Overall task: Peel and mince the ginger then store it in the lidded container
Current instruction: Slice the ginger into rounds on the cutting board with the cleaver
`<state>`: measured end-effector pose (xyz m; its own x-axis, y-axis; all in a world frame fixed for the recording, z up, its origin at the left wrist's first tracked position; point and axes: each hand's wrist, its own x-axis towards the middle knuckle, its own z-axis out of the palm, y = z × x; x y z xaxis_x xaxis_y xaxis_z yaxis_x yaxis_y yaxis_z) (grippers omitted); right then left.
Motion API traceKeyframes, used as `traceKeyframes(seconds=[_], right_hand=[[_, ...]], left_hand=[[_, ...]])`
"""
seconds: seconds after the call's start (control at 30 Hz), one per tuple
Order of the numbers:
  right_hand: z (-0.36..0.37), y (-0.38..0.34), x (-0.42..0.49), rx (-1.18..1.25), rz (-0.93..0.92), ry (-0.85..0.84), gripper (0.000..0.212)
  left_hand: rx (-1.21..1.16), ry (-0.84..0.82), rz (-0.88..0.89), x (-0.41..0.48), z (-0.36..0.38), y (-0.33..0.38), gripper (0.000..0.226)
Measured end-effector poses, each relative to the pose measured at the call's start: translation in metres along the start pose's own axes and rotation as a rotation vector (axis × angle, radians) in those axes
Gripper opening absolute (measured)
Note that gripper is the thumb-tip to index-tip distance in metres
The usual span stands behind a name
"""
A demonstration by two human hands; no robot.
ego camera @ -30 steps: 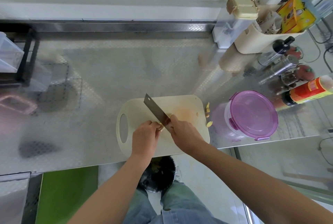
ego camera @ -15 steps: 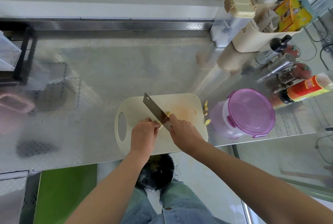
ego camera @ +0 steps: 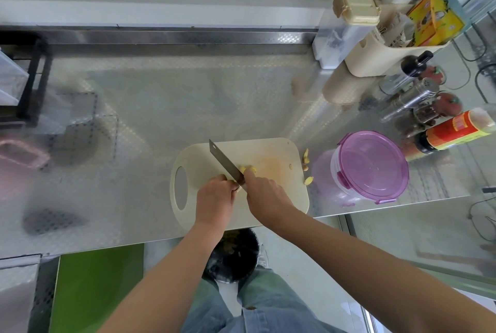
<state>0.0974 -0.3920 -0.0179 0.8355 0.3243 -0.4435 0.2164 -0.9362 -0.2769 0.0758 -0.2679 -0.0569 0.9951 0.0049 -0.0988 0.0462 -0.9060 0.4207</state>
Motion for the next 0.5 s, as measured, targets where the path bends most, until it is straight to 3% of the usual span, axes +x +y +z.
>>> traceKeyframes(seconds=[0.27, 0.5], right_hand=[[0.006, -0.001, -0.001, 0.006, 0.013, 0.005, 0.047], [-0.006, -0.015, 0.017, 0.041, -0.012, -0.007, 0.023]], left_hand=[[-0.015, -0.031, -0.020, 0.002, -0.001, 0.000, 0.017], [-0.049, -0.047, -0.047, 0.002, -0.002, 0.002, 0.021]])
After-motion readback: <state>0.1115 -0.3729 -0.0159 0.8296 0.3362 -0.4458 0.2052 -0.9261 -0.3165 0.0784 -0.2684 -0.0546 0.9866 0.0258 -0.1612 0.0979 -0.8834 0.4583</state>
